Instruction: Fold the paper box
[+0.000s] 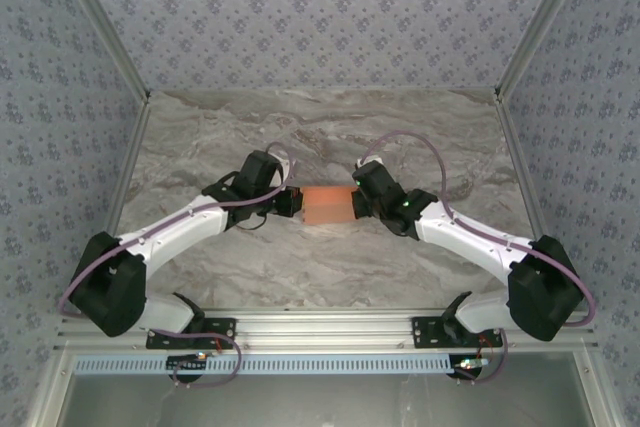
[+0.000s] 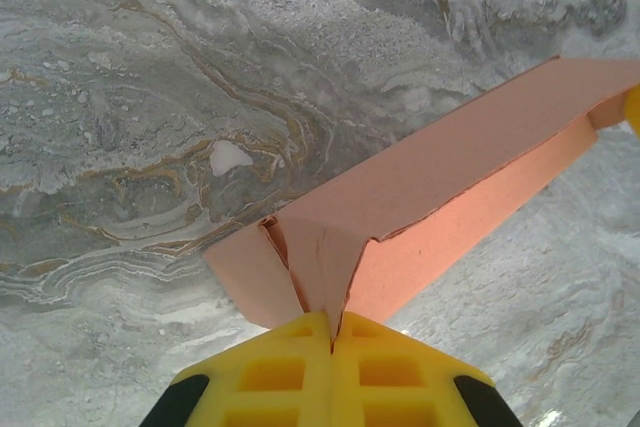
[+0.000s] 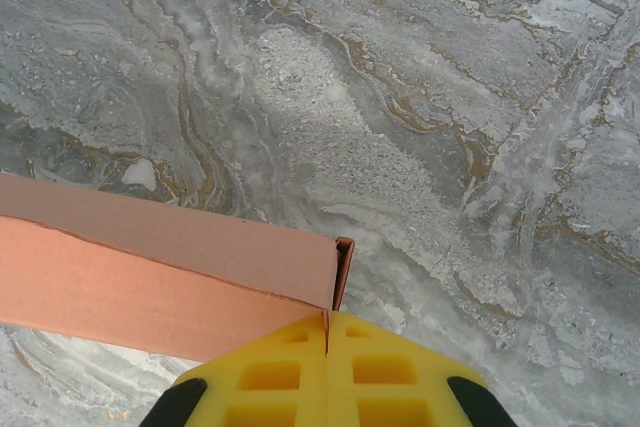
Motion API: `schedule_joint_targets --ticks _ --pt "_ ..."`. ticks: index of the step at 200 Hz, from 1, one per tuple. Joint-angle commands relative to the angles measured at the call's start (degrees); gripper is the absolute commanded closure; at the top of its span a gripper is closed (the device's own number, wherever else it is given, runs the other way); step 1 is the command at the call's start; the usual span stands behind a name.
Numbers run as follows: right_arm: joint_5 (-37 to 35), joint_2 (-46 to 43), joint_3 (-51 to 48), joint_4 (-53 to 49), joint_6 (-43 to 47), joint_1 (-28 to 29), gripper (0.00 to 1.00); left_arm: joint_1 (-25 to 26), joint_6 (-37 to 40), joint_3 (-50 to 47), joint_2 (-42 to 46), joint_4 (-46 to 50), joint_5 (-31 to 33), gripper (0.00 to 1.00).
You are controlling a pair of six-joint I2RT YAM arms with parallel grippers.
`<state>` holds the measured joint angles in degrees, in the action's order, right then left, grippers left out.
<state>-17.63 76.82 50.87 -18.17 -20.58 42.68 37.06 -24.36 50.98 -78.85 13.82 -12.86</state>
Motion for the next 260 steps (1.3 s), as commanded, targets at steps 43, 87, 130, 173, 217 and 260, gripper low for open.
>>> schedule_joint_targets --ticks 43,87,130,173,217,260 --pt "-2.4 0.5 -0.6 -1.5 -0.6 1.4 1.0 -0.6 -7.6 1.1 2.1 -2.3 -4.2 1.0" --pt "-3.3 1.1 -0.4 -1.9 -0.9 2.4 1.0 -0.8 -10.8 -0.1 2.3 -4.5 -5.2 1.0" --pt "-3.6 1.7 0.0 -2.2 -0.8 2.9 1.0 -1.7 -14.9 -2.3 2.9 -8.2 -7.3 1.0" --pt "-4.1 2.3 0.1 -2.5 -0.7 3.1 1.0 -3.2 -18.6 -4.9 3.9 -11.9 -9.1 1.0" --pt "-4.3 2.8 0.4 -2.6 -0.6 3.5 1.0 -3.9 -20.4 -6.4 3.7 -13.8 -10.2 1.0" --pt "-4.5 2.8 0.7 -2.9 -0.6 3.5 1.0 -2.5 -13.0 -4.9 3.7 -4.3 -0.4 1.0"
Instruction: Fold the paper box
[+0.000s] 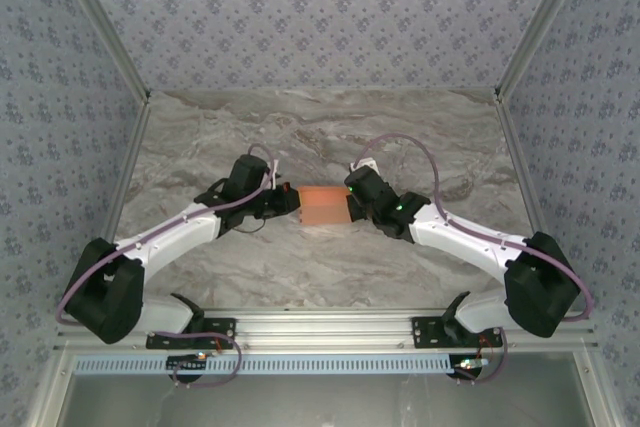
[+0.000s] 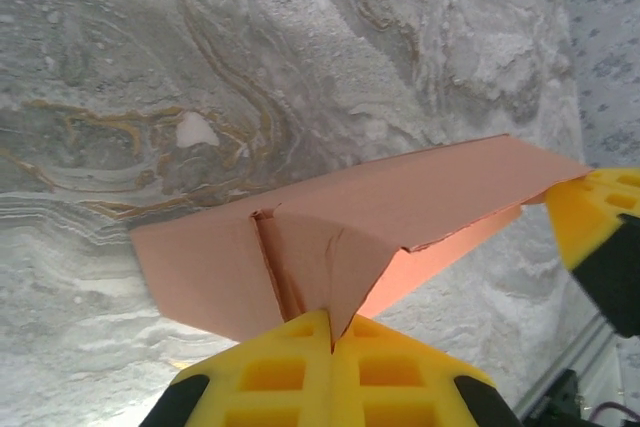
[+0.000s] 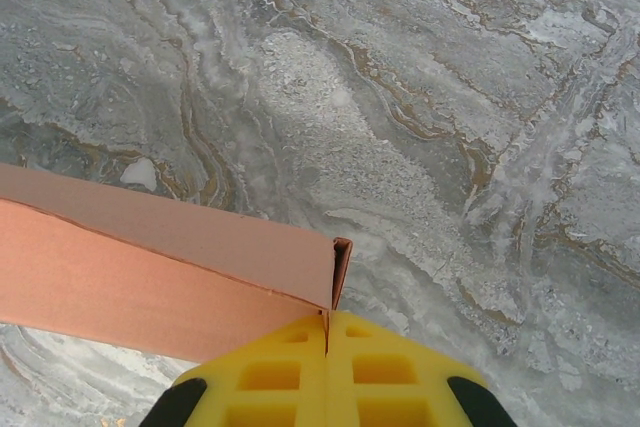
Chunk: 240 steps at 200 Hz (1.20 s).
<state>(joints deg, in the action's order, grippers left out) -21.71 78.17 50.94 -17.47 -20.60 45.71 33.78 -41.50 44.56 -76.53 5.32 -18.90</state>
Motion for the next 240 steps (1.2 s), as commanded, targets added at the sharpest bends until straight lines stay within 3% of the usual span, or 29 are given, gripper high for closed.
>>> schedule_joint_targets --ticks 1,27,138,240 --pt "-0.4 1.5 0.6 -3.6 -0.6 0.5 1.0 0.8 4.2 1.5 1.3 4.3 5.8 1.0" --pt "-0.5 1.6 0.8 -3.7 -0.5 0.5 1.0 1.0 6.2 1.6 0.4 5.6 7.0 1.0" --pt "-0.6 1.7 1.4 -4.2 -0.4 0.5 1.0 1.0 8.0 5.1 3.9 7.6 7.0 0.67" --pt "-0.5 1.7 1.4 -4.0 -0.3 0.6 1.0 1.0 10.0 6.8 2.8 5.2 7.5 0.51"
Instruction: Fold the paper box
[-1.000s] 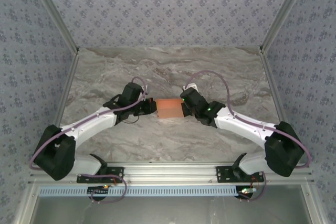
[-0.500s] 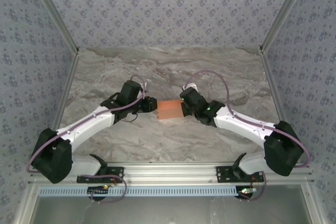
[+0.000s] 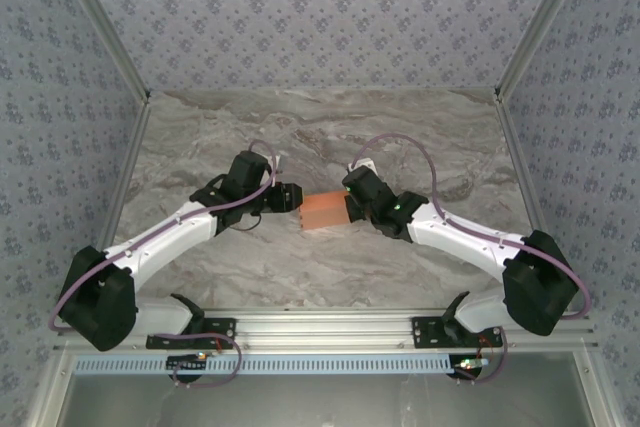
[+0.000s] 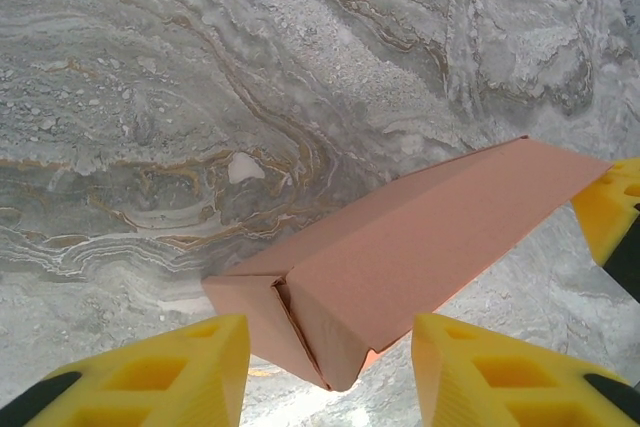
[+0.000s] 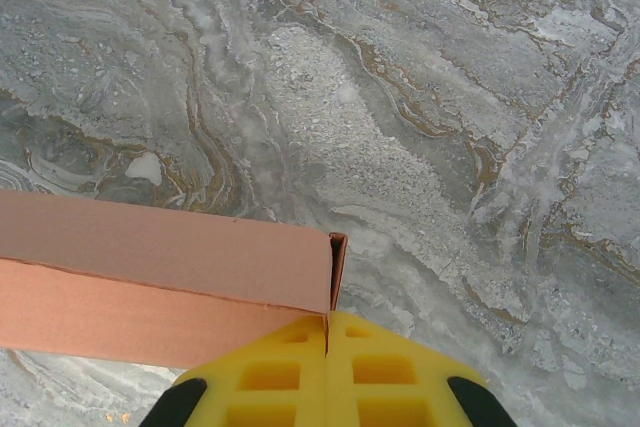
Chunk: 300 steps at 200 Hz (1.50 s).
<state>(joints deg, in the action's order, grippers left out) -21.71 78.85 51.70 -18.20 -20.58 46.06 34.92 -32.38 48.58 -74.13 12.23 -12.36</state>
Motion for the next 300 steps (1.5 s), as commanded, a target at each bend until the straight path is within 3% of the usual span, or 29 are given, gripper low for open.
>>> schedule_joint_targets --ticks 1,73,137,190,300 --pt "-0.5 1.0 0.6 -3.3 -0.3 0.3 1.0 -0.1 0.9 2.9 0.3 -1.7 1.1 0.5" --pt "-0.6 1.1 0.2 -3.0 -0.5 0.4 1.0 -0.1 3.5 5.6 -7.8 -0.8 4.2 0.47" --pt "-0.8 1.1 -0.4 -2.6 -1.0 0.7 1.0 1.4 3.9 0.5 -7.8 -4.0 2.7 0.48" --pt "-1.0 0.3 0.1 -3.1 -0.5 0.7 1.0 2.9 4.3 -1.5 -8.8 -4.8 5.0 0.48" --pt "2.7 -6.6 1.3 -5.6 1.8 0.6 0.65 3.0 5.1 -0.2 -8.6 -3.7 6.1 0.48"
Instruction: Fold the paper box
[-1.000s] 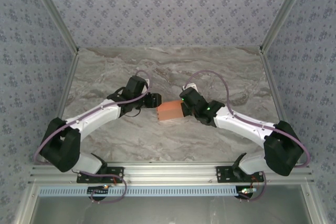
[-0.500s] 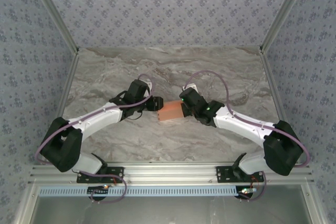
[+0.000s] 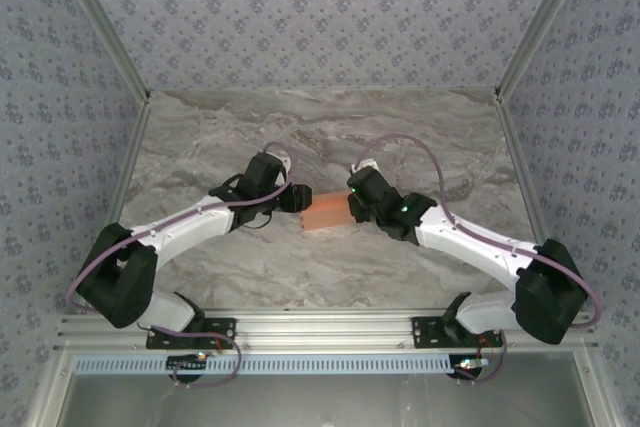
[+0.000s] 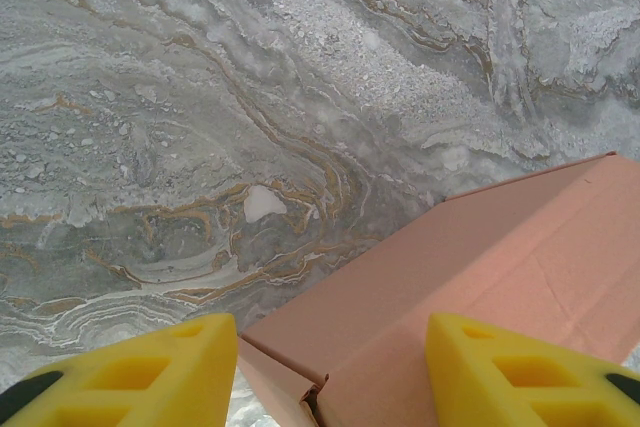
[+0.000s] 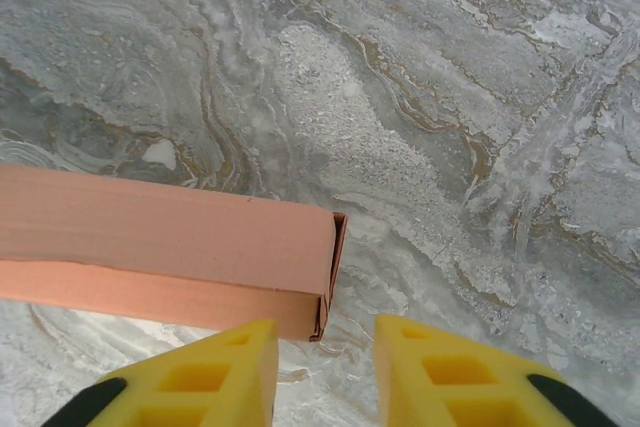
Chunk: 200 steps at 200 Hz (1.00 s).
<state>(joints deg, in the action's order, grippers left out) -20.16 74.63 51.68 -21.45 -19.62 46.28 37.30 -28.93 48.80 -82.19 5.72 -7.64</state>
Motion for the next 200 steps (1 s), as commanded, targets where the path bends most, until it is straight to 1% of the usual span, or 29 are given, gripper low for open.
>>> schedule_joint_targets --ticks 1,15,35,73,93,123,200 --pt "1.3 -2.4 1.3 -2.4 0.9 0.3 0.65 0.6 1.7 -0.4 -0.6 2.8 1.4 0.48" --pt "2.5 -3.5 1.8 -1.9 1.5 -0.3 0.62 0.6 1.8 -0.2 -0.6 3.0 1.4 0.48" --pt "6.3 -3.2 2.9 -1.3 2.3 -3.0 0.59 0.6 1.9 0.0 -0.6 3.1 1.3 0.48" --pt "14.4 1.1 4.6 0.9 3.0 -9.2 0.57 0.8 1.9 0.0 -0.5 3.1 1.5 0.48" --pt "17.5 3.7 5.3 1.5 3.2 -10.8 0.57 0.9 1.9 0.1 -0.5 3.3 1.6 0.48" --pt "18.9 6.1 4.4 1.6 3.4 -11.9 0.57 1.0 1.9 -0.1 -0.3 3.3 1.7 0.48" --pt "19.5 6.0 -3.1 4.6 2.2 -12.0 0.58 1.5 1.9 -3.2 0.3 2.4 2.4 0.48"
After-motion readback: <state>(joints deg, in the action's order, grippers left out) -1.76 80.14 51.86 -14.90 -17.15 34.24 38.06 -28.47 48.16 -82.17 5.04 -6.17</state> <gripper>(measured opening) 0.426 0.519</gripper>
